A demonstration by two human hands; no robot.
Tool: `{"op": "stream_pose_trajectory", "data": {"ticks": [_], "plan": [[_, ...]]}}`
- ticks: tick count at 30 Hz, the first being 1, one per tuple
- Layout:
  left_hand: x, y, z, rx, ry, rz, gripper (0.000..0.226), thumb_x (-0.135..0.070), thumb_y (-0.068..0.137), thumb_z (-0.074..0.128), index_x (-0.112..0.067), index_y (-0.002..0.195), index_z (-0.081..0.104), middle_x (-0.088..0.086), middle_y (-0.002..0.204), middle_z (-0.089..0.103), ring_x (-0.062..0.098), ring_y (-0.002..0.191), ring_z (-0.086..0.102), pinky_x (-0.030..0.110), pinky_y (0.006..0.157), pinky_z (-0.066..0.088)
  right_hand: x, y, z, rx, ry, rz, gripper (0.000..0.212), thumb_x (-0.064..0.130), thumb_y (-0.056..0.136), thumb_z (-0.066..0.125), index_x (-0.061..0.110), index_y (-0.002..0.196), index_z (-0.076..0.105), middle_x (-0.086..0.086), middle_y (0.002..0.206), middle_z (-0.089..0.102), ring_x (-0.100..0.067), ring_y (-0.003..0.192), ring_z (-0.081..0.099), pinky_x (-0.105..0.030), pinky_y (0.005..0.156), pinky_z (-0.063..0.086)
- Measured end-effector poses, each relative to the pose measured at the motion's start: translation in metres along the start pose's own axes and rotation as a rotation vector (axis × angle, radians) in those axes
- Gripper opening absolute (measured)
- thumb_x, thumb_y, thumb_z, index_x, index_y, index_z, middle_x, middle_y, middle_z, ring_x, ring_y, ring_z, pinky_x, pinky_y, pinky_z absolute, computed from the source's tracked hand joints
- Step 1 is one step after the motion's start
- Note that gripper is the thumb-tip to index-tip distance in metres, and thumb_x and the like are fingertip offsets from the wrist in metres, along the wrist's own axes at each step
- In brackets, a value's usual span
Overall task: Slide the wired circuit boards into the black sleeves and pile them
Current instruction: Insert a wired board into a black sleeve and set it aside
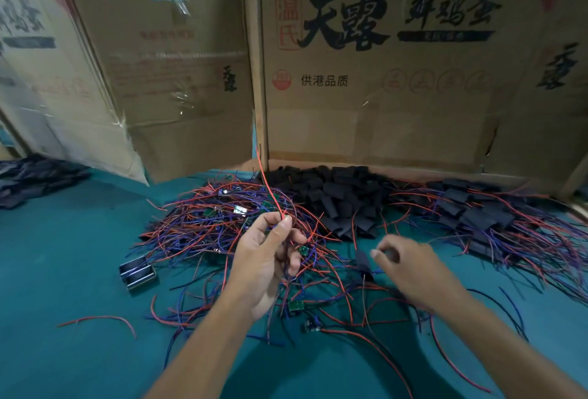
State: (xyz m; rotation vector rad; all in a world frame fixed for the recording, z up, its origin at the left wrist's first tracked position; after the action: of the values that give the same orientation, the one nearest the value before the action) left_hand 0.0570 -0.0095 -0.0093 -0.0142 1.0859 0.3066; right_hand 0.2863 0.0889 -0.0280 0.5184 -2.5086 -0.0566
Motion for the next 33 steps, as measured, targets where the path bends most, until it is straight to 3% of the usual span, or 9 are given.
{"op": "stream_pose_trajectory", "data": {"ticks": [3,6,9,15,21,26,29,31,33], "plan": [[0.003,0.002,-0.004,0.002,-0.035,-0.029,0.02,-0.028,0.086,0.063,-0.014,0.088,0.048,0.008,0.074,0.064,0.014,0.038,0.046,0.023,0.038,0.037,0.006,0.058,0.001,0.121,-0.117,0.106,0.039,0.046,0.095,0.055,0.008,0.083,0.058,-0.011,0.08,0.065,-0.027,0.071,0.061,-0.033,0.061,0.043],[0.008,0.004,-0.008,0.036,-0.062,-0.037,0.023,-0.033,0.084,0.067,-0.014,0.086,0.052,0.008,0.076,0.064,0.014,0.039,0.048,0.022,0.038,0.04,0.008,0.102,0.005,0.152,-0.181,0.133,0.036,0.046,0.094,0.059,0.011,0.099,0.053,-0.009,0.094,0.061,-0.026,0.081,0.058,-0.036,0.067,0.046],[0.013,0.005,-0.011,0.073,-0.068,-0.045,0.026,-0.037,0.086,0.066,-0.012,0.095,0.065,0.006,0.079,0.066,0.014,0.042,0.051,0.021,0.041,0.043,0.007,0.122,0.017,0.246,-0.368,0.109,0.048,0.05,0.089,0.064,0.011,0.114,0.05,-0.012,0.114,0.054,-0.027,0.09,0.053,-0.035,0.074,0.044],[0.014,0.006,-0.011,0.137,-0.109,-0.038,0.023,-0.037,0.092,0.061,-0.016,0.092,0.072,0.005,0.081,0.065,0.012,0.045,0.05,0.023,0.046,0.045,-0.016,0.117,0.014,0.214,-0.127,0.114,0.029,0.042,0.091,0.066,0.022,0.108,0.053,-0.001,0.103,0.057,-0.02,0.088,0.054,-0.032,0.068,0.041],[0.014,0.002,-0.004,0.178,-0.143,-0.032,0.021,-0.033,0.094,0.057,-0.017,0.09,0.071,0.004,0.077,0.062,0.012,0.043,0.047,0.022,0.044,0.043,-0.023,0.101,0.017,0.125,-0.084,0.027,0.024,0.027,0.097,0.059,0.019,0.12,0.054,-0.007,0.111,0.062,-0.024,0.096,0.058,-0.037,0.084,0.049],[0.011,0.003,-0.007,0.157,-0.156,-0.026,0.022,-0.031,0.094,0.056,-0.015,0.09,0.071,0.004,0.076,0.061,0.011,0.042,0.046,0.021,0.044,0.043,-0.016,0.08,0.006,-0.074,-0.231,0.052,0.047,0.027,0.1,0.052,0.024,0.141,0.03,-0.004,0.065,0.057,-0.021,0.052,0.052,-0.03,0.045,0.037],[0.009,0.003,-0.007,0.133,-0.166,-0.038,0.021,-0.031,0.093,0.057,-0.015,0.091,0.069,0.004,0.076,0.061,0.011,0.043,0.047,0.021,0.044,0.043,-0.015,0.06,-0.015,-0.17,-0.094,0.106,0.038,0.022,0.1,0.051,0.021,0.137,0.043,0.0,0.073,0.059,-0.016,0.055,0.056,-0.031,0.045,0.039],[0.008,0.002,-0.006,0.114,-0.176,-0.046,0.018,-0.031,0.092,0.057,-0.015,0.09,0.067,0.004,0.076,0.06,0.012,0.044,0.048,0.022,0.044,0.043,-0.017,0.041,-0.024,-0.208,0.082,0.123,0.022,0.019,0.101,0.051,0.021,0.122,0.056,0.003,0.076,0.064,-0.003,0.05,0.056,-0.019,0.039,0.037],[0.007,0.0,-0.003,0.098,-0.188,-0.05,0.015,-0.031,0.091,0.058,-0.017,0.088,0.063,0.005,0.076,0.061,0.013,0.045,0.048,0.022,0.044,0.043,-0.015,0.019,-0.028,-0.219,0.29,0.142,0.012,0.016,0.1,0.052,0.019,0.109,0.06,-0.001,0.077,0.069,-0.001,0.046,0.054,-0.017,0.04,0.038]]}}
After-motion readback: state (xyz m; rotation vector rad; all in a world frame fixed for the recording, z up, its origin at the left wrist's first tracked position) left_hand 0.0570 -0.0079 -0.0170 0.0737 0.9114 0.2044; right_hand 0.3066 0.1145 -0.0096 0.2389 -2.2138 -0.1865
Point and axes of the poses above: each hand's wrist, its own y-axis towards the middle knuckle, its own z-axis out of the palm, x = y × z, the point moved 1 cm from there along y, towards the middle knuckle
